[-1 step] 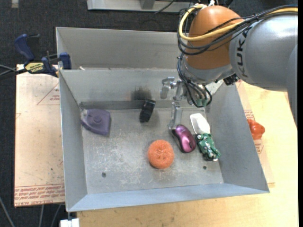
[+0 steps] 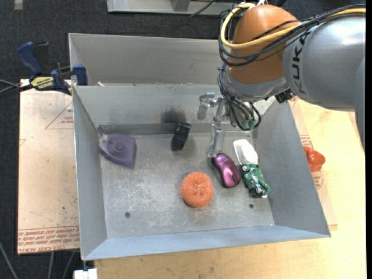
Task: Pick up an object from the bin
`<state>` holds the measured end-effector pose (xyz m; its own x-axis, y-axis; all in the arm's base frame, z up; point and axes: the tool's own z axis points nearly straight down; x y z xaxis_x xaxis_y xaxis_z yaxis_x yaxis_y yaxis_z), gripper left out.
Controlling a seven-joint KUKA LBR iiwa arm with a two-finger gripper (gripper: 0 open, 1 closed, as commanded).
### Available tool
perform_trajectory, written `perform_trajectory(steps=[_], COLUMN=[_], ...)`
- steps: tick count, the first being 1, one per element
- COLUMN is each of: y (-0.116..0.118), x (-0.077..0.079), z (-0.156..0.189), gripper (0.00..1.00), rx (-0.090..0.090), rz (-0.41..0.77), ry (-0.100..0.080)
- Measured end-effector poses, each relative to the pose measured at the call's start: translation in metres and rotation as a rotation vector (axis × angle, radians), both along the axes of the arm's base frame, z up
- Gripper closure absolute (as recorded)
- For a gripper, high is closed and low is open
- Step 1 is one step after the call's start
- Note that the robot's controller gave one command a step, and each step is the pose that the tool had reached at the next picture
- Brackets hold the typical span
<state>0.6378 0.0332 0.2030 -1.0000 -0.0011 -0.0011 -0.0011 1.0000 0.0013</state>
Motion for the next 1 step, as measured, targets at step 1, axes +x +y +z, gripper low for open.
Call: perform_trajectory(steps=[1], y=[-0.0074], x=[-0.019], z=[-0.0253], gripper=[0.0], rx=[0.0], rz=[0.045], ry=[-0.009])
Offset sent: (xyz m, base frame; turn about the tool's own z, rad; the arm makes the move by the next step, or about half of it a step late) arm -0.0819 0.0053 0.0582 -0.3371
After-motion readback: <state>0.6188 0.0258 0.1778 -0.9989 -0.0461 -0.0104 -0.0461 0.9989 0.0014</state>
